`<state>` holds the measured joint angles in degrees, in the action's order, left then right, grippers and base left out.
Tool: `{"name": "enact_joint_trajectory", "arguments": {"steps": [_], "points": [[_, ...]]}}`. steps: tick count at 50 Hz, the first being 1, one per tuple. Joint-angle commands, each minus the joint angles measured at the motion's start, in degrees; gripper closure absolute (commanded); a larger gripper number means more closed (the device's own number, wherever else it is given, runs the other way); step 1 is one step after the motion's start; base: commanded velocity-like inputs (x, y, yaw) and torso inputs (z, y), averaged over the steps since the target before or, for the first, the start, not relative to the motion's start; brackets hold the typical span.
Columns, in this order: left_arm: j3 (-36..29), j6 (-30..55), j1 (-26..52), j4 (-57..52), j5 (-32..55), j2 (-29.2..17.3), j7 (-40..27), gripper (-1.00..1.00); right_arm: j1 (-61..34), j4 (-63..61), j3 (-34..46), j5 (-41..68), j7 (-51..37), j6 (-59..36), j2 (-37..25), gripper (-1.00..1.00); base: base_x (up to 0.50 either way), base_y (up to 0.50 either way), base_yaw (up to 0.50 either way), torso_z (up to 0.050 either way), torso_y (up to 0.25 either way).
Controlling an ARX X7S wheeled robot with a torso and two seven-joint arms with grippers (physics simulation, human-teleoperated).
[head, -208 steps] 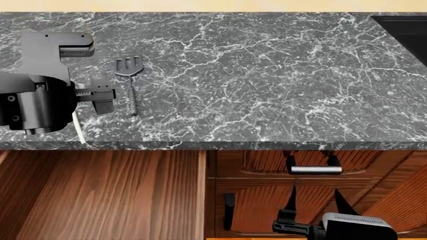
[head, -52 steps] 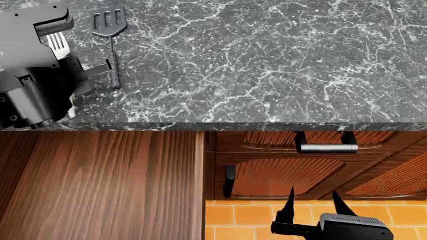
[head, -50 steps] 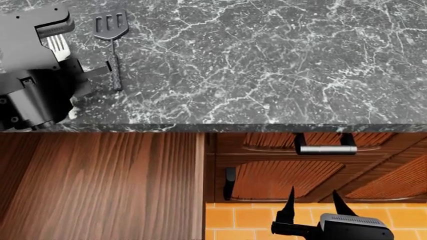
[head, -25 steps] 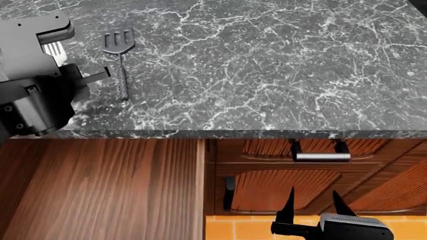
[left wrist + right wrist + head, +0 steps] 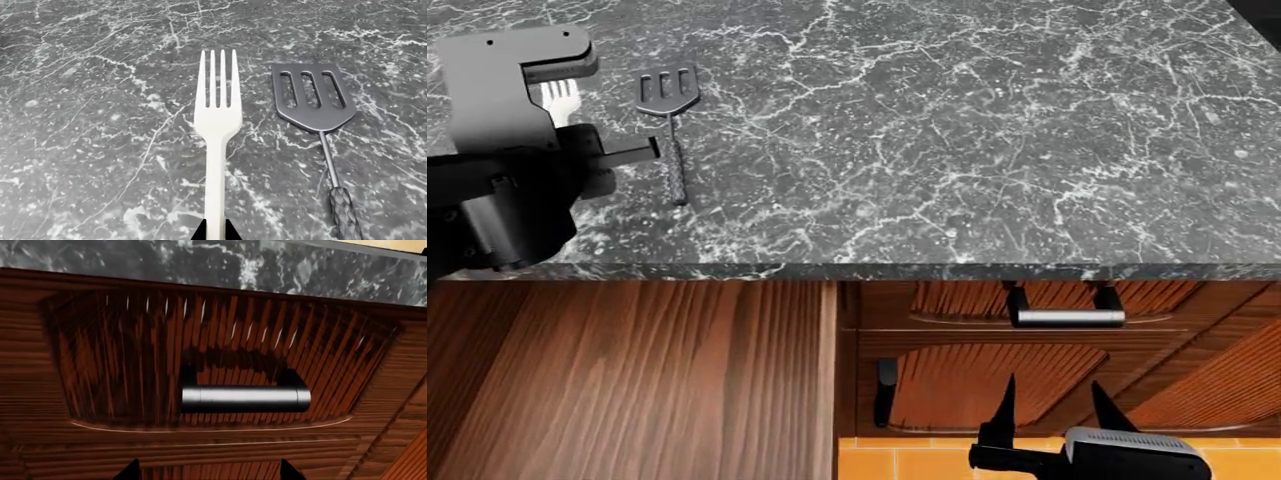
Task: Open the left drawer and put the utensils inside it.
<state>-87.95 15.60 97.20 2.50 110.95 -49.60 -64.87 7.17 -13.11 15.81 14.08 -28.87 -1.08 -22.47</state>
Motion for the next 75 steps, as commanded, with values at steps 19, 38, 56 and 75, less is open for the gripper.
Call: {"name": "enact_joint_trajectory", "arguments": {"steps": [19, 38, 56, 75], "points": [[-3.71, 10.34, 4.59, 1.24, -5.99, 2.05, 12.12, 1.0, -0.09, -0.09, 0.15, -1.61, -0.46, -0.45, 0.23, -1.0, 0.0, 0.0, 0.0, 0.0, 0.0], [-3.93, 11.87, 5.03, 1.3, -7.63, 2.35, 16.2, 1.0, 0.02, -0.81, 0.4, -1.57, -0.78, -0.83, -0.04, -1.0, 0.0, 0.0, 0.0, -0.003, 0.067], [-6.27, 19.63, 7.72, 2.78, -7.93, 3.91, 21.13, 1.0, -0.9, 1.63, 0.89, -1.76, -0.23, 0.88, 0.28, -1.0, 0.0, 0.0, 0.0, -0.005, 0.165], [-7.33, 24.15, 9.0, 3.59, -8.86, 4.97, 28.15, 1.0, -0.15, -0.29, 1.39, -2.3, -1.1, -0.11, -0.06, -1.0, 0.0, 0.0, 0.0, 0.0, 0.0]]}}
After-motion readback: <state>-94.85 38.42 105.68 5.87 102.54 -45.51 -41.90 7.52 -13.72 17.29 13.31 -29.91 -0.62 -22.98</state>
